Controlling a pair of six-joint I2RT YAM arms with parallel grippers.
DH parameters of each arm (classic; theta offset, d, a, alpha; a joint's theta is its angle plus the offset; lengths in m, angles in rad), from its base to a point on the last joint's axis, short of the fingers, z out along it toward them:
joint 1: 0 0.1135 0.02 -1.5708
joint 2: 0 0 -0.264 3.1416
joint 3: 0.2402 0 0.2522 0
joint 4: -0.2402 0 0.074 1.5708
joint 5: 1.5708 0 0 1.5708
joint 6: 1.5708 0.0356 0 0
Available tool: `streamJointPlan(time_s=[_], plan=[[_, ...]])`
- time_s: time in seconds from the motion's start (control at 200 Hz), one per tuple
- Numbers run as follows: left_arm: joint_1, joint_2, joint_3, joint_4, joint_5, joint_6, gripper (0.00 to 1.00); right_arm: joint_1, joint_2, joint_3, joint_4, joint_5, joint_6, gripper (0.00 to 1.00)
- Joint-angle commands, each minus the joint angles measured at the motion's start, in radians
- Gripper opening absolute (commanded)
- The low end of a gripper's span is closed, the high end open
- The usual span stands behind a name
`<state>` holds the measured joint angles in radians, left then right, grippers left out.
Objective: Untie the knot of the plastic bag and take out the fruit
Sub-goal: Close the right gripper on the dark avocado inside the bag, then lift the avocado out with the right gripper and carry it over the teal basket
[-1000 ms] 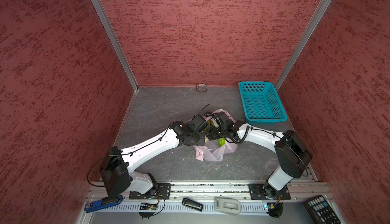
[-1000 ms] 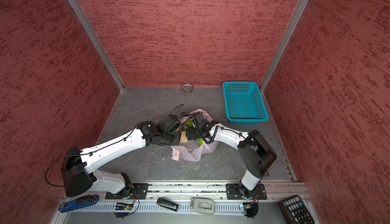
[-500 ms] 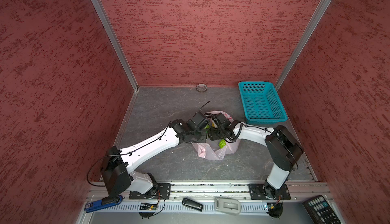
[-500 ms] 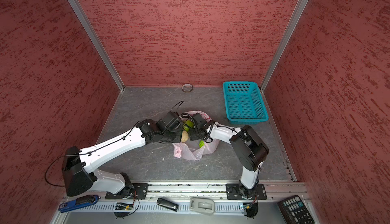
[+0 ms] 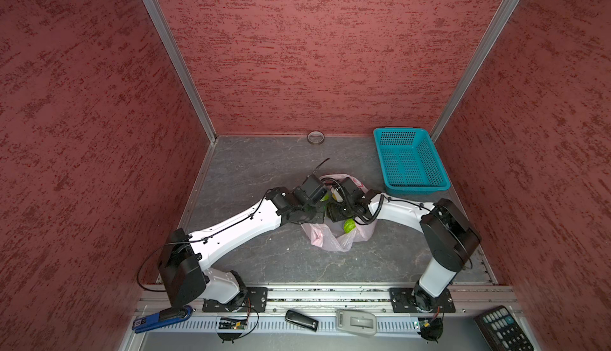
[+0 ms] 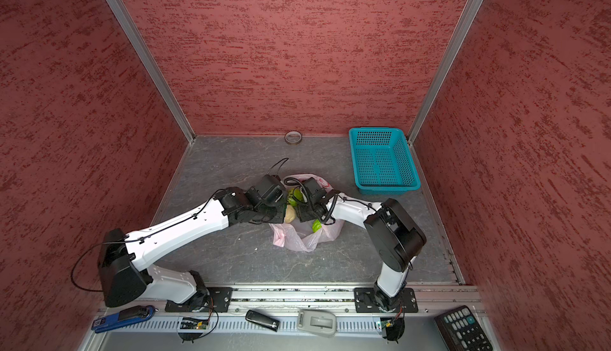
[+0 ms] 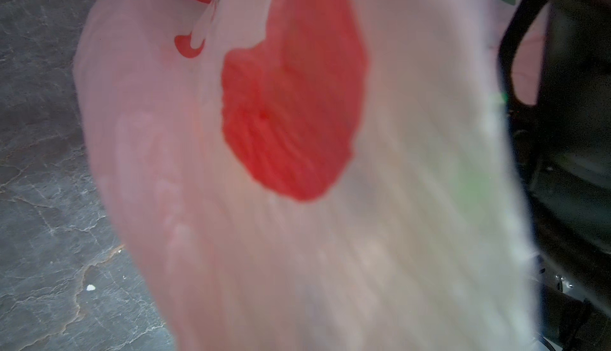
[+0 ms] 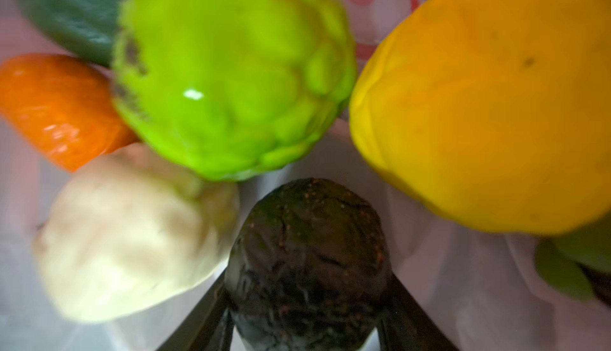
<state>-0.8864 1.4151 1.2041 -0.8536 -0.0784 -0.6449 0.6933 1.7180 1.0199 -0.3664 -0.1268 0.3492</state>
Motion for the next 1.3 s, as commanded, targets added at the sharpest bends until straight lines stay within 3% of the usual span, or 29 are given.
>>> streamJointPlan(time_s=[0.0,0.306,0.656,1.002,1.152,1.297], plan=[[0.006,0.006,-0.005,0.024,0.006,-0.023,0.00,0.008,-0.074,-0.013,0.000,-0.079,-0.042,0.44],[0.021,0.004,-0.008,0.045,0.009,-0.053,0.00,0.021,-0.197,-0.045,-0.045,-0.201,-0.124,0.44],[0.023,-0.012,-0.030,0.051,-0.007,-0.064,0.00,0.023,-0.363,-0.002,-0.134,-0.301,-0.136,0.43],[0.023,-0.030,-0.044,0.050,-0.023,-0.064,0.00,0.008,-0.470,0.115,-0.241,-0.220,-0.101,0.43],[0.024,-0.041,-0.055,0.051,-0.026,-0.062,0.00,-0.065,-0.486,0.170,-0.298,-0.177,-0.105,0.44],[0.022,-0.038,-0.049,0.051,-0.027,-0.056,0.00,-0.256,-0.497,0.167,-0.285,-0.221,-0.111,0.44]])
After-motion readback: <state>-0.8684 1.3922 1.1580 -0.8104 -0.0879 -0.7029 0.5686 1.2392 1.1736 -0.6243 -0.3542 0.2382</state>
